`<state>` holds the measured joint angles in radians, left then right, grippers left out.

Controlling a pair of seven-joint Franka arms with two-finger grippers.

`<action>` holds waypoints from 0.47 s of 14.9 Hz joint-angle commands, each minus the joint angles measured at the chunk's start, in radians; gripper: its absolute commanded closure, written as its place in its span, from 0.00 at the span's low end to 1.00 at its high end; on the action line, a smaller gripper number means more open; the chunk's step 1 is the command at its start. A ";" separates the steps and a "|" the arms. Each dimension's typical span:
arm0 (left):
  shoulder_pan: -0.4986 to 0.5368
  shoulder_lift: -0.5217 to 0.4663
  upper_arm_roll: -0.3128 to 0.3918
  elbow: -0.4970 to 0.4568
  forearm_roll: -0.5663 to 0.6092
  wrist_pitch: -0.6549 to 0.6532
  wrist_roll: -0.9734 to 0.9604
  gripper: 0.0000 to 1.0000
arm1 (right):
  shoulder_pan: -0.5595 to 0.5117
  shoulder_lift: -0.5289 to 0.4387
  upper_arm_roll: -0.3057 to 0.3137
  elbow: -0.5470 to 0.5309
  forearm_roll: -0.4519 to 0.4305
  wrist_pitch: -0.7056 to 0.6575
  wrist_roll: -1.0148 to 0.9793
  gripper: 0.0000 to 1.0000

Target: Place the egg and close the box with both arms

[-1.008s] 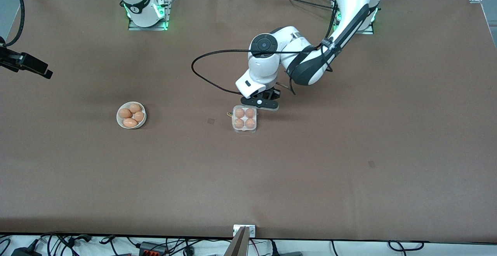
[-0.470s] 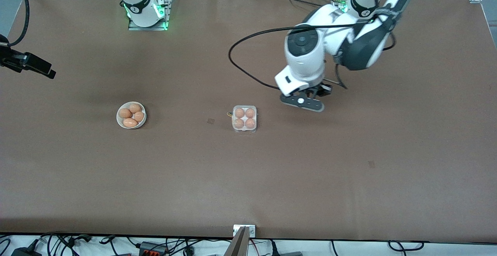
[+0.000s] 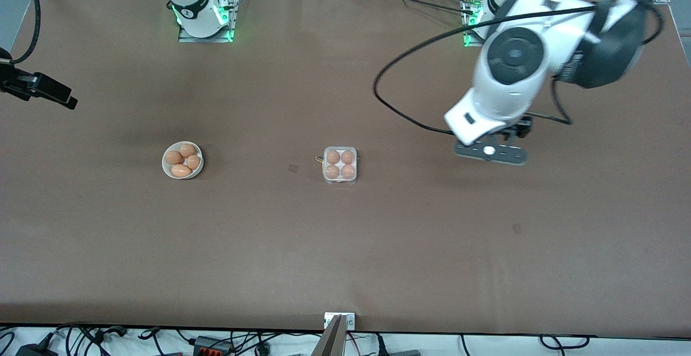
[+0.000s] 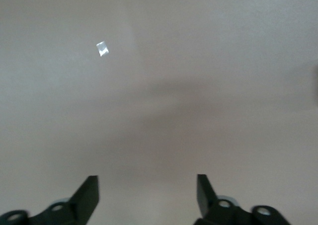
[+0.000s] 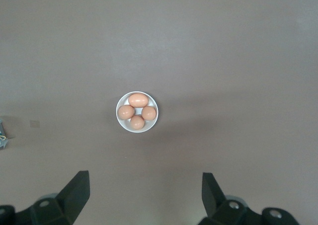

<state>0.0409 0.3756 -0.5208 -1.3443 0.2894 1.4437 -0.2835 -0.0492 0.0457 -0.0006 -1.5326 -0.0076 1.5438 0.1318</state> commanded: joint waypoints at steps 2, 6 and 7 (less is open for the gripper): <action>0.152 -0.004 0.001 0.114 -0.154 -0.111 0.083 0.00 | -0.001 -0.007 0.005 0.011 0.001 -0.013 0.003 0.00; 0.093 -0.147 0.272 0.052 -0.318 -0.095 0.125 0.00 | -0.001 -0.012 0.007 0.011 0.001 -0.014 0.000 0.00; 0.056 -0.182 0.344 0.019 -0.320 -0.080 0.182 0.00 | 0.005 -0.013 0.007 0.011 0.001 -0.014 -0.001 0.00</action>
<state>0.1762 0.3000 -0.3159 -1.2391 0.0117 1.3504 -0.1763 -0.0488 0.0420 0.0000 -1.5313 -0.0076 1.5438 0.1316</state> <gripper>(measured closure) 0.000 0.000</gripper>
